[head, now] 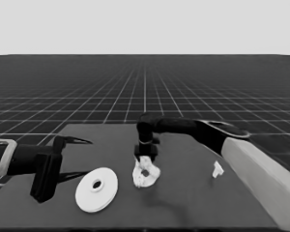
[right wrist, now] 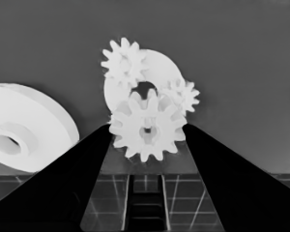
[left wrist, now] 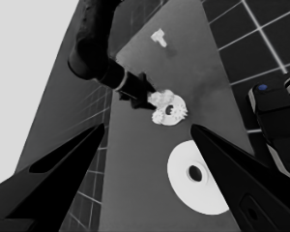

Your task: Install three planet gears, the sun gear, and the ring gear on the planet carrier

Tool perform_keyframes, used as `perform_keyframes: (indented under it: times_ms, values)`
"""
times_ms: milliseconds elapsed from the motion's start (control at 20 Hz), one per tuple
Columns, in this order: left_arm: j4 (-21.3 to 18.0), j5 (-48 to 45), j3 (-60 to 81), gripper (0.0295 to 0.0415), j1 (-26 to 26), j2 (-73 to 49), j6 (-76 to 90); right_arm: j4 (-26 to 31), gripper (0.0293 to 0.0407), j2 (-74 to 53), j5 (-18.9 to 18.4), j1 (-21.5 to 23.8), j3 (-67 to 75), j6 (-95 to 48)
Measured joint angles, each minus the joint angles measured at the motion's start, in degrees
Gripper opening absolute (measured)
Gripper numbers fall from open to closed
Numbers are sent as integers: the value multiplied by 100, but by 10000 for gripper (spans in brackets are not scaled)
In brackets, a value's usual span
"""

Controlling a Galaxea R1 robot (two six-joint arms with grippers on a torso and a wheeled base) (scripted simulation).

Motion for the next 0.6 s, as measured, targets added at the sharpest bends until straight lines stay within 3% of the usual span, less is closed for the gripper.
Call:
perform_keyframes:
  times_ms: [200, 350, 600]
  values:
    - [0, 0, 0, 385, 0, 0, 0, 8, 310, 96, 12, -1, -206, -105]
    - [0, 0, 0, 385, 0, 0, 0, -523, 310, 185, 182, -564, -530, -305]
    - [0, 0, 0, 385, 0, 0, 0, -642, 310, 217, 237, -688, -640, -370]
